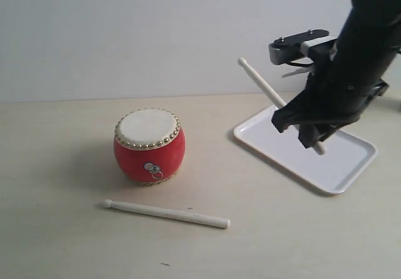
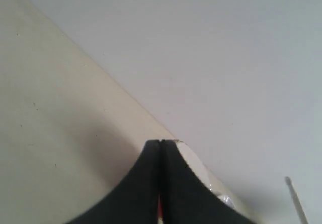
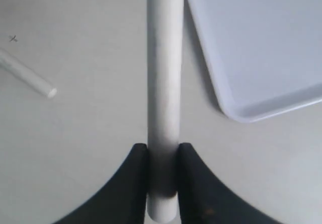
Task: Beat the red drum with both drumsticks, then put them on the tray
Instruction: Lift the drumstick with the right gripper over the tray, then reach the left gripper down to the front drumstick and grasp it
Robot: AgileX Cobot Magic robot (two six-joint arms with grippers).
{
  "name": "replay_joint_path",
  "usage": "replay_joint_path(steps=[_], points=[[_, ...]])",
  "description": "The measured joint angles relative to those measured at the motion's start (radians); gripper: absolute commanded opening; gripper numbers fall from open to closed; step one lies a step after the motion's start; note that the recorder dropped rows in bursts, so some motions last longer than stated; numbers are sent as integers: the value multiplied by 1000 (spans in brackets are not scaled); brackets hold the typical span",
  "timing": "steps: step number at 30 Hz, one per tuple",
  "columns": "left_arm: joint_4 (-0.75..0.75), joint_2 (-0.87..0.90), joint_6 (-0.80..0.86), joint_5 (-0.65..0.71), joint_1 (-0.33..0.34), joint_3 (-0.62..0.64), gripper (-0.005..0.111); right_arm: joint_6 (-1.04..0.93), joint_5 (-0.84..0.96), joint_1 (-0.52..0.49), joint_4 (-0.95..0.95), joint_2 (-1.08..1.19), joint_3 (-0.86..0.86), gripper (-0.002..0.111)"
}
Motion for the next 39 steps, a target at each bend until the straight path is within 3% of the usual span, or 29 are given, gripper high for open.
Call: replay_joint_path(steps=[4, 7, 11, 15, 18, 21, 34, 39], points=[[-6, 250, 191, 76, 0, -218, 0, 0, -63, 0, 0, -147, 146, 0], [-6, 511, 438, 251, 0, -482, 0, -4, -82, 0, 0, -158, 168, 0], [-11, 720, 553, 469, 0, -686, 0, -28, -110, 0, 35, -158, 170, 0], [-56, 913, 636, 675, -4, -828, 0, -61, -120, 0, 54, -160, 170, 0], [-153, 989, 693, 697, -39, -871, 0, -68, -123, 0, 56, -160, 170, 0], [-185, 1034, 823, 684, -115, -887, 0, -82, -125, 0, 56, -160, 170, 0], [205, 1370, 1220, 830, -557, -1067, 0, -123, -125, 0, 96, -160, 170, 0], [354, 1542, 1379, 843, -653, -1147, 0, -125, -108, 0, 111, -160, 170, 0]])
